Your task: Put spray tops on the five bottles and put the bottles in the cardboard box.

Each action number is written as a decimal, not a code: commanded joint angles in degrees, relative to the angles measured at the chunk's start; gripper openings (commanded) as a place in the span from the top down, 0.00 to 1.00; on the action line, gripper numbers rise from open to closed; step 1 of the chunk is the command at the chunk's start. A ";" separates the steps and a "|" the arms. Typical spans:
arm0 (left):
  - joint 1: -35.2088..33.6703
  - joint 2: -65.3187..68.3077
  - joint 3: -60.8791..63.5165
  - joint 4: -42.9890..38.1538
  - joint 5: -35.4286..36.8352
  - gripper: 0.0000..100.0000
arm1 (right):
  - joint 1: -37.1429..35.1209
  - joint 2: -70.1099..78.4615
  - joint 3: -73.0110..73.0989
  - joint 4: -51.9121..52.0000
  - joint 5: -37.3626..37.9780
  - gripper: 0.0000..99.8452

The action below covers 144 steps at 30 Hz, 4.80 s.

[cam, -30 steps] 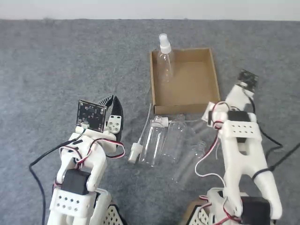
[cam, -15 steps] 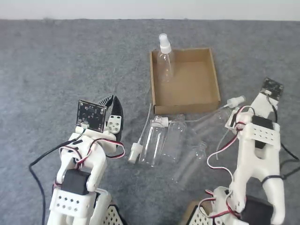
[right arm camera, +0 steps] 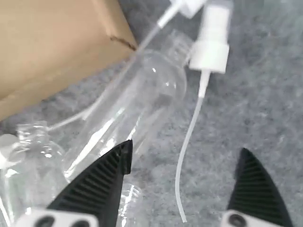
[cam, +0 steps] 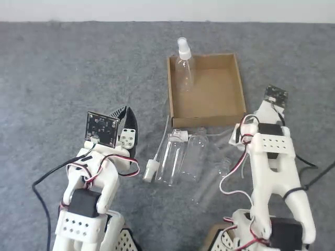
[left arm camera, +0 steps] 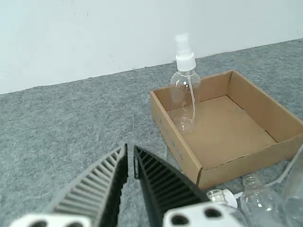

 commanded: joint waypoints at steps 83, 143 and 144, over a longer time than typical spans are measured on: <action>-0.18 0.62 -1.01 -1.41 0.18 0.98 | 20.09 17.45 -21.36 1.10 36.31 0.78; -0.18 0.53 -1.01 -1.41 0.18 0.98 | 28.18 46.46 -57.76 12.09 33.14 1.00; -0.18 0.53 -1.01 -1.41 0.18 0.98 | 28.00 45.67 -58.46 12.88 33.14 0.99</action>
